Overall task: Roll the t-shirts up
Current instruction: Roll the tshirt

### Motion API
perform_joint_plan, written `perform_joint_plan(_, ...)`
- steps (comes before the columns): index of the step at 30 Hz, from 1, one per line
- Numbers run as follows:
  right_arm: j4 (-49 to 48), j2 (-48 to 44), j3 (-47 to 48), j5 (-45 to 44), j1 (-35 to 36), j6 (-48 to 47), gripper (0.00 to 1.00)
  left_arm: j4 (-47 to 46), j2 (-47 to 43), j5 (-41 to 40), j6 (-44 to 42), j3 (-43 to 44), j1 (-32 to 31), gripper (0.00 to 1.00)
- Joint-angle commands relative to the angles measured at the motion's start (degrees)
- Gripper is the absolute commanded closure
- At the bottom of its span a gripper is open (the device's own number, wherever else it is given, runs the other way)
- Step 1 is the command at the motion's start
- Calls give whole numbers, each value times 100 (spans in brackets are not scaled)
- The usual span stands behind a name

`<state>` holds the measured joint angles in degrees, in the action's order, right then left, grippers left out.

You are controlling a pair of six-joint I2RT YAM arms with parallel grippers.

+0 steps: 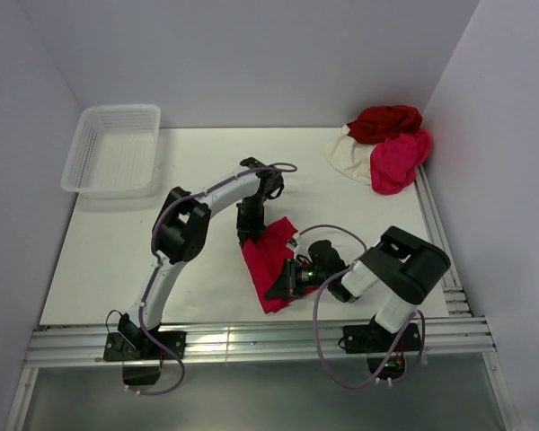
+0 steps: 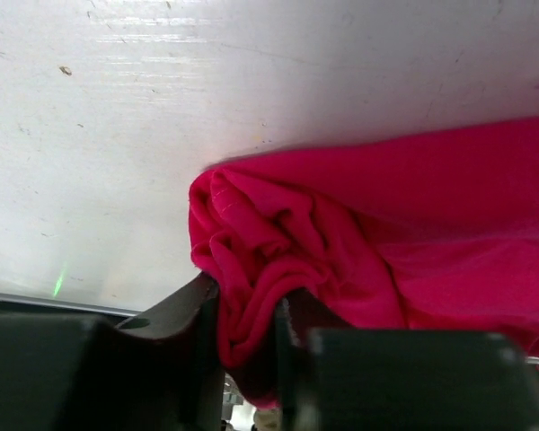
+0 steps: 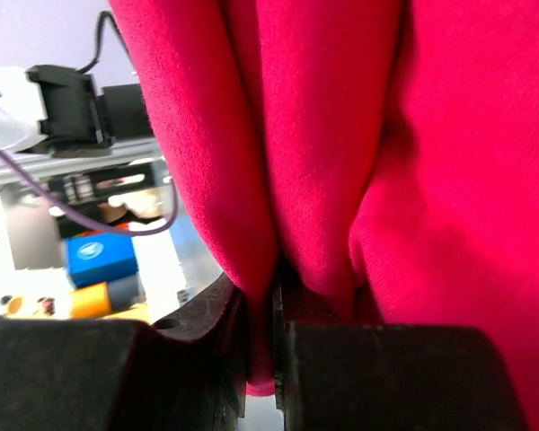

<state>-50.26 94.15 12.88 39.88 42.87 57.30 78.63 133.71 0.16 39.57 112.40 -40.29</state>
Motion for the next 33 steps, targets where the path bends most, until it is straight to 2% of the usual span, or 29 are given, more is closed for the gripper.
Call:
perform_joint_plan(1,-457,525,-295,679,11,255,100,-111,-178,-368,-73,247,171,74)
perform_joint_plan(4,-660,754,-225,776,2,352,100,-357,-556,-307,-11,186,285,64)
perform_joint_plan(6,-678,815,-181,802,2,352,100,-558,-863,-193,33,133,364,52)
perform_joint_plan(7,-669,824,-164,802,2,344,100,-620,-960,-140,33,98,399,50)
perform_joint_plan(10,-608,868,-93,820,2,335,100,-874,-1338,71,7,11,583,44)
perform_joint_plan(15,-757,1009,-14,916,2,422,100,-1603,-2304,466,-55,-709,716,42)
perform_joint_plan(19,-775,1053,21,978,2,431,100,-2412,-3200,1018,6,-2033,970,45)
perform_joint_plan(22,-652,1062,65,952,-7,379,100,-3386,-4052,1546,68,-3274,1181,46)
perform_joint_plan(23,-660,1062,91,978,-7,387,100,-3668,-4263,2070,129,-3616,1347,46)
perform_joint_plan(24,-652,1079,100,978,-7,405,100,-4323,-4692,2345,173,-4298,1418,45)
perform_joint_plan(26,-643,1097,126,969,-16,396,100,-4855,-5272,2741,418,-4909,1524,43)
perform_joint_plan(27,-686,1123,118,987,-16,431,100,-5344,-5442,2796,498,-5460,1524,42)
perform_joint_plan(29,-731,1158,118,996,-33,475,100,-5874,-5889,2936,883,-6016,1533,43)
perform_joint_plan(30,-783,1167,109,996,-33,493,100,-6146,-6031,3076,1051,-6298,1542,44)
perform_joint_plan(31,-810,1176,109,996,-25,502,100,-6810,-6145,3130,1218,-6849,1542,46)
perform_joint_plan(32,-827,1193,100,1004,-33,519,100,-7191,-6373,3165,1646,-7141,1533,48)
perform_joint_plan(33,-854,1194,100,1004,-33,528,100,-7560,-6462,3261,1859,-7675,1525,55)
